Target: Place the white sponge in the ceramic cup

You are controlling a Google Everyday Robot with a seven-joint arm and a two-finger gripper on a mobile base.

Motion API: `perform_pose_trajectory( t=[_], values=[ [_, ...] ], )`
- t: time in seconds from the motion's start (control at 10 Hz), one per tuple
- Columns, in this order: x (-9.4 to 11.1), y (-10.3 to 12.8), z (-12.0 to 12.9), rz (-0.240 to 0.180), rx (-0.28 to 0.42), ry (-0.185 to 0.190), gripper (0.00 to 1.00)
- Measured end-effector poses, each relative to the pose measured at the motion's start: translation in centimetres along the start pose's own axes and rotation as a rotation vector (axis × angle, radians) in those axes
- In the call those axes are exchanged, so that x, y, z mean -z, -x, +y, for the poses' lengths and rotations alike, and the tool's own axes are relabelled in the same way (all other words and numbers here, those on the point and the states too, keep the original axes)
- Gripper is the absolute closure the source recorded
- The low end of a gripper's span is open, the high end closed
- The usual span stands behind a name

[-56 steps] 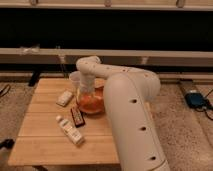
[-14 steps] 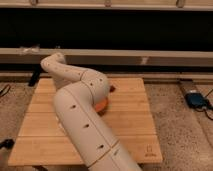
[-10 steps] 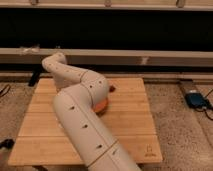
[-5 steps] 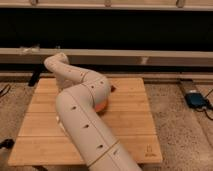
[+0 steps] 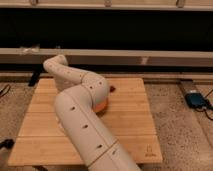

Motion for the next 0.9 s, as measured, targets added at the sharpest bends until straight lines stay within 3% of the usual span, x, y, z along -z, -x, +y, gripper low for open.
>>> perform_pose_trajectory(
  t=[0.6, 0.9],
  values=[
    [0.1, -0.6, 2.9, 0.018, 0.077, 0.096, 0.97],
    [1.1, -0.3, 3.7, -0.005, 0.115, 0.129, 1.0]
  ],
)
